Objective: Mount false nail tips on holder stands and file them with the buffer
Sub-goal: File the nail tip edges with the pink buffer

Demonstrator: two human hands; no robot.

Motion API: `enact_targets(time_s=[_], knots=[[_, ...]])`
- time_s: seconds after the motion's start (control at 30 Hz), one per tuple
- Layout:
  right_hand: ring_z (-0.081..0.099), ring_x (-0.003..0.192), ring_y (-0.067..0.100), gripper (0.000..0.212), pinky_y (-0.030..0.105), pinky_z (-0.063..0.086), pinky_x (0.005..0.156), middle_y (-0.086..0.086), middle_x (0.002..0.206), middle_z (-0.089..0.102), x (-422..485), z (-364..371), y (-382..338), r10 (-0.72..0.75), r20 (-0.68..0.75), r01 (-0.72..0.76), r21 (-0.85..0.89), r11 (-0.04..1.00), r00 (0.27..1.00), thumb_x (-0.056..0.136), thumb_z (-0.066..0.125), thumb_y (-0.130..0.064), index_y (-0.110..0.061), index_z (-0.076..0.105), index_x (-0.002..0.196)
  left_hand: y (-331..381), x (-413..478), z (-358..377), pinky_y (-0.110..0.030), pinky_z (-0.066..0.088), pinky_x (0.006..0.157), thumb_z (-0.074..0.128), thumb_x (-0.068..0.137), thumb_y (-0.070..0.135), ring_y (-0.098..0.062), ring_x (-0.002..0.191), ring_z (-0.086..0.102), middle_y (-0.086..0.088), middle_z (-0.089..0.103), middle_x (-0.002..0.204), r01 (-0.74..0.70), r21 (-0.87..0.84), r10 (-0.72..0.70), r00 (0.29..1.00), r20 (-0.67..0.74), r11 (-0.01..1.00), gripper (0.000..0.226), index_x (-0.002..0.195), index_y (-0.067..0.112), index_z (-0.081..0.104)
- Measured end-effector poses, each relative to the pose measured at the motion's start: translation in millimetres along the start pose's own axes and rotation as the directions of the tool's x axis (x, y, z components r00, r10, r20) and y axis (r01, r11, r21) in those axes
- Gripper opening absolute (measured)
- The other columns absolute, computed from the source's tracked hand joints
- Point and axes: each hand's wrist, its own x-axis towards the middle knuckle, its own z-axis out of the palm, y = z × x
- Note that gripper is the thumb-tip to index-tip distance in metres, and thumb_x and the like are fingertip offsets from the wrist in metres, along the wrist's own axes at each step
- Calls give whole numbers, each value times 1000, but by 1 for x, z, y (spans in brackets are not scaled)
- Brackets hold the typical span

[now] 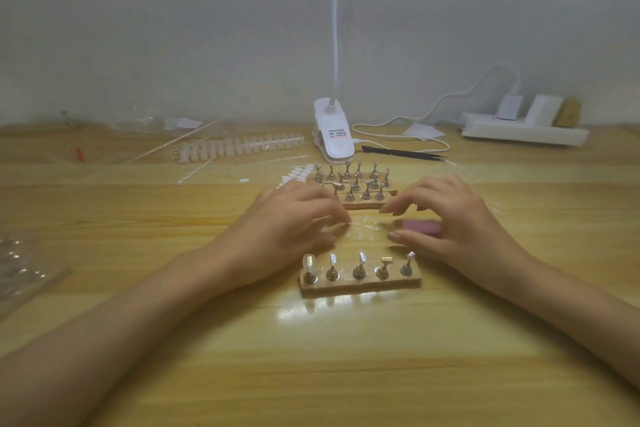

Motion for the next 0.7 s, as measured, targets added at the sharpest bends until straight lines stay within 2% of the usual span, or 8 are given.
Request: enact_targets(time_s=[0.1, 0.2, 0.3, 0.37, 0.47, 0.53, 0.63, 0.7], knots=[[51, 101, 14, 45, 46, 41, 94, -22, 97, 63, 1, 0, -2, 6, -16, -5, 25, 1000, 1000, 76, 54, -63, -33, 71, 105, -1, -2, 4, -45, 34, 98, 67, 90, 36, -8, 112, 54, 20, 62, 115, 6, -39, -7, 999, -46, 999, 23, 113, 33, 68], [50, 99, 13, 46, 47, 41, 94, -22, 93, 64, 5, 0, -2, 44, -33, -43, 31, 999, 998, 74, 56, -63, -31, 74, 102, 2, 0, 4, -48, 45, 89, 73, 86, 29, -9, 94, 60, 13, 66, 102, -48, -176, 35, 997, -73, 983, 23, 108, 22, 70], [48, 100, 13, 40, 45, 38, 97, -23, 95, 63, 8, 3, -7, 77, 2, -78, 19, 997, 997, 72, 61, -61, -34, 75, 99, 7, 3, 3, -36, 48, 87, 77, 82, 19, -10, 93, 61, 8, 68, 98, -75, -213, 57, 995, -87, 974, 29, 110, 14, 69], [46, 99, 10, 25, 41, 35, 95, -23, 95, 63, 9, 7, -9, 64, 1, -64, 15, 998, 998, 75, 70, -53, -35, 75, 91, 7, 4, 3, -28, 49, 88, 78, 81, 14, -9, 95, 62, 5, 68, 98, -73, -258, 55, 996, -73, 964, 34, 113, 11, 67], [45, 98, 4, 15, 41, 35, 96, -24, 89, 64, 9, 11, -10, 56, -30, -55, 56, 997, 998, 74, 80, -39, -31, 71, 83, 6, 3, 4, -9, 43, 79, 77, 81, 11, -8, 93, 63, 5, 67, 96, -71, -292, 54, 996, -64, 954, 35, 114, 10, 65], [48, 99, 9, 15, 49, 41, 97, -22, 85, 65, 8, 10, -12, 61, -34, -56, 125, 991, 998, 74, 84, -30, -26, 70, 80, 6, 4, 5, -10, 44, 78, 77, 82, 10, -9, 93, 63, 2, 67, 97, -82, -288, 66, 996, -65, 954, 33, 113, 8, 66], [48, 96, 7, 15, 54, 43, 93, -21, 80, 65, 5, 12, -15, 11, -51, -6, 97, 995, 999, 74, 85, -20, -25, 70, 77, 7, 4, 6, -23, 51, 84, 77, 83, 11, -8, 92, 62, 1, 66, 102, -90, -282, 73, 995, -71, 955, 33, 114, 9, 65], [49, 96, 7, 14, 53, 46, 90, -20, 82, 65, 4, 11, -16, -3, -56, 7, 80, 997, 998, 77, 83, -18, -23, 70, 77, 6, 4, 6, -18, 49, 83, 79, 81, 13, -7, 91, 61, 3, 67, 104, -74, -287, 52, 995, -83, 955, 39, 117, 11, 65]])
